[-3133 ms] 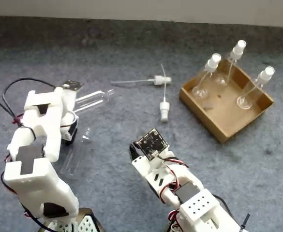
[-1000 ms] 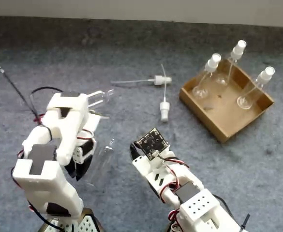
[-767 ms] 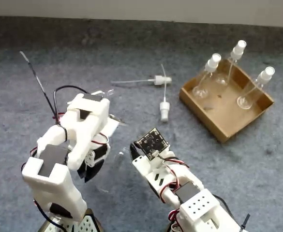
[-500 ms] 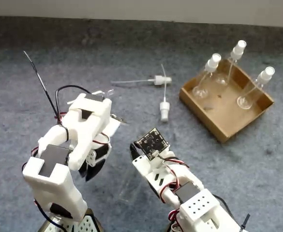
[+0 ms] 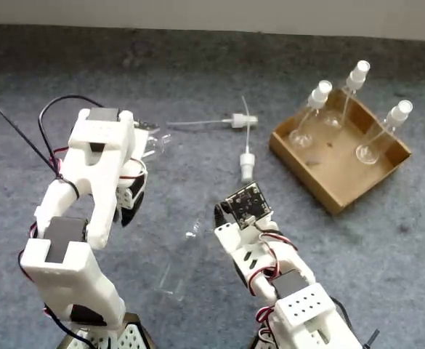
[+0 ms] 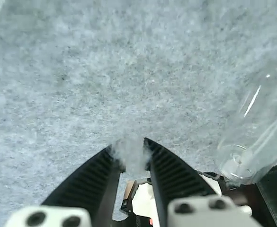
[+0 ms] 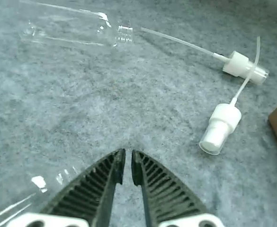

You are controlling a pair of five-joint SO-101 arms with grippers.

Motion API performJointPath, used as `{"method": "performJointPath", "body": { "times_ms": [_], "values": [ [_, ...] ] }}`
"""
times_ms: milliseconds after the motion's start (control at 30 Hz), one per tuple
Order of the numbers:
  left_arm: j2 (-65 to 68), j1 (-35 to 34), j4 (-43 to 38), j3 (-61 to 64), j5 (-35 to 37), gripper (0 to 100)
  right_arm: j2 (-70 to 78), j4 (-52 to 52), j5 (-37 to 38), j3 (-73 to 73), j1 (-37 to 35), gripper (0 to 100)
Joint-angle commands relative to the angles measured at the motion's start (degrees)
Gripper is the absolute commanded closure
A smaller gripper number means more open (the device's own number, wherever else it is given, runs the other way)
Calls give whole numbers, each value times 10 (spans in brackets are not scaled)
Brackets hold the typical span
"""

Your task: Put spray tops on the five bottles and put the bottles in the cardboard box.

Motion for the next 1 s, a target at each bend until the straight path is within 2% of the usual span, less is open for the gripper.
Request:
{"method": "performJointPath", "body": {
  "times_ms": [0,100,333,567,867,967],
  "values": [
    [-33,10,3,-53,35,959,-12,-9,2,-2,10,988],
    [-46,9,2,-66,80,959,-12,-9,2,-2,10,988],
    [-217,15,4,-61,82,959,-12,-12,2,-3,10,988],
    [-415,15,-11,62,79,957,-12,-10,2,-18,10,988],
    [-599,15,-179,323,84,956,-12,-2,2,-19,20,988],
    [-638,15,-246,405,121,956,-11,87,2,-77,49,988]
  ]
}}
